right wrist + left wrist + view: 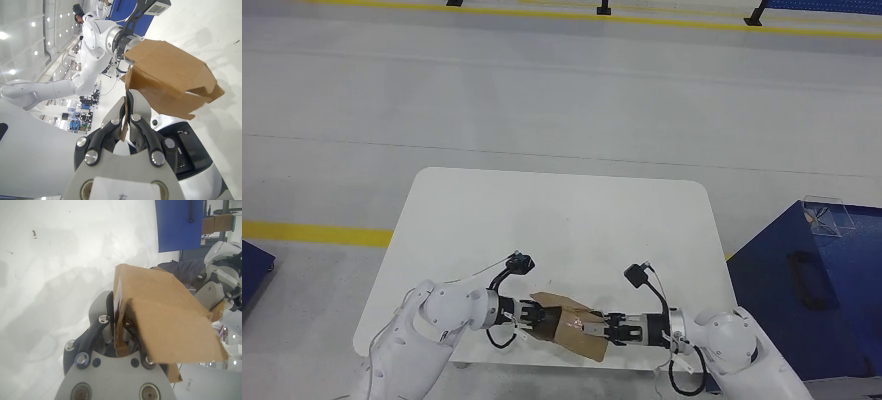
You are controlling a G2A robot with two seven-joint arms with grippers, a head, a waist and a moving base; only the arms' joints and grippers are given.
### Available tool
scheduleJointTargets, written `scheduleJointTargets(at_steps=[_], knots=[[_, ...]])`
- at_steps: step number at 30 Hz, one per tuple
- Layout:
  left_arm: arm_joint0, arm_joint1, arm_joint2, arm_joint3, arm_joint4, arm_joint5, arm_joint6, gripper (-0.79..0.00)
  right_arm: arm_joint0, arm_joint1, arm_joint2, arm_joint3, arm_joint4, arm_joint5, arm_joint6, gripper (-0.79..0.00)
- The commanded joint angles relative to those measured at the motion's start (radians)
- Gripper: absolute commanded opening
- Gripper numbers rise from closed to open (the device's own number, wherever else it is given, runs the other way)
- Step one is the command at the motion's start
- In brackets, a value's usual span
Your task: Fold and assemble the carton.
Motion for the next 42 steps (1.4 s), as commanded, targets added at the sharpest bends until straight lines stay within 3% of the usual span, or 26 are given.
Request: scheduleJointTargets(at_steps=[1, 11, 18, 26, 29, 32, 34, 37, 42], knots=[[-0.002, 0.000, 0.002, -0.004, -0.020, -0.005, -0.003, -0.785, 0.001, 0.001, 0.000, 0.002, 0.007, 0.004, -0.003, 0.000], [-0.001, 0.001, -0.009, 0.013, -0.127, -0.020, -0.007, -0.785, 0.031, 0.008, 0.102, 0.091, 0.237, -0.011, -0.022, 0.000], [-0.005, -0.022, -0.053, 0.130, -0.543, 0.159, 0.072, -0.785, 0.003, 0.017, 0.218, 0.109, 0.497, -0.029, 0.038, 0.000], [0.004, -0.024, -0.050, 0.132, -0.580, 0.175, 0.063, -0.785, 0.003, 0.017, 0.218, 0.109, 0.497, -0.029, 0.038, 0.000], [-0.002, -0.038, -0.047, 0.185, -0.857, 0.345, -0.041, -0.785, -0.008, 0.018, 0.237, 0.094, 0.405, -0.051, -0.055, 0.000], [-0.056, -0.058, 0.022, 0.268, -1.030, 0.577, -0.181, -0.785, -0.030, 0.016, 0.252, 0.072, 0.278, -0.050, -0.199, 0.000], [-0.082, -0.070, 0.075, 0.324, -1.149, 0.594, -0.177, -0.785, -0.040, 0.017, 0.256, 0.056, 0.221, -0.054, -0.231, 0.000], [-0.132, -0.075, 0.114, 0.366, -1.116, 0.603, -0.154, -0.785, -0.056, 0.018, 0.265, 0.040, 0.081, -0.066, -0.311, 0.000], [-0.151, -0.079, 0.137, 0.371, -1.086, 0.541, -0.151, -0.785, -0.069, 0.015, 0.239, 0.026, -0.109, -0.053, -0.395, 0.000]])
